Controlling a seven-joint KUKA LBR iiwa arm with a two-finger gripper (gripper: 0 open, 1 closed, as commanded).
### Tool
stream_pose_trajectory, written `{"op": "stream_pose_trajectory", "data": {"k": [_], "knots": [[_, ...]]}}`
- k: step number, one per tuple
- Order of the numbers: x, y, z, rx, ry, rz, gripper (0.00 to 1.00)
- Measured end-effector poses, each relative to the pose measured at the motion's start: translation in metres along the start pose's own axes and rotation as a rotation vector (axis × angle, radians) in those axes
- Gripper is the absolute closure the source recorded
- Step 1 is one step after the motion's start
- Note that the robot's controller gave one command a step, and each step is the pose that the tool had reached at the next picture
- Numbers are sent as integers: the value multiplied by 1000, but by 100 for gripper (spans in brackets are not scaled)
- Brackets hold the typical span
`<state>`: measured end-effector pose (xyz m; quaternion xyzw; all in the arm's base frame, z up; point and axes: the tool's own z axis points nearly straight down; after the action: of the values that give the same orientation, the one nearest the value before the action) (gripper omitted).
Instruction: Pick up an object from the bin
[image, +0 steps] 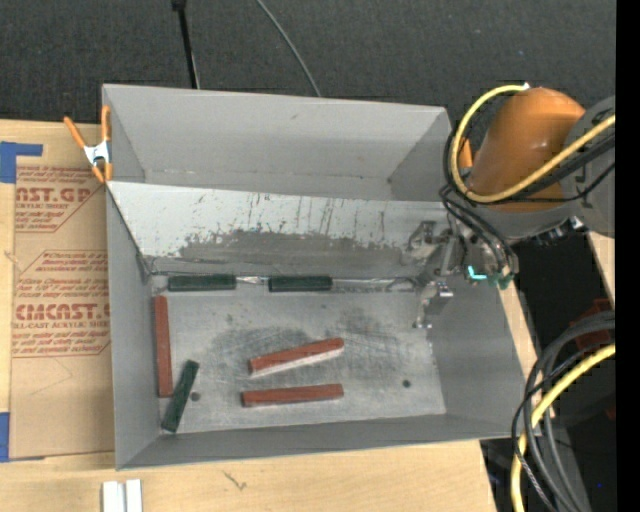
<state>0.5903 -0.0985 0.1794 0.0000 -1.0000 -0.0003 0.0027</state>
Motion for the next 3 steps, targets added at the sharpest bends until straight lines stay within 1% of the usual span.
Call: {"op": "stream_pose_trajectory", "data": {"k": [1,2,3], "knots": [[-2,0,-4,1,-8,-1,0],[17,50,79,1,-11,-9,0],[16,72,76,1,-3,-160,0]]}}
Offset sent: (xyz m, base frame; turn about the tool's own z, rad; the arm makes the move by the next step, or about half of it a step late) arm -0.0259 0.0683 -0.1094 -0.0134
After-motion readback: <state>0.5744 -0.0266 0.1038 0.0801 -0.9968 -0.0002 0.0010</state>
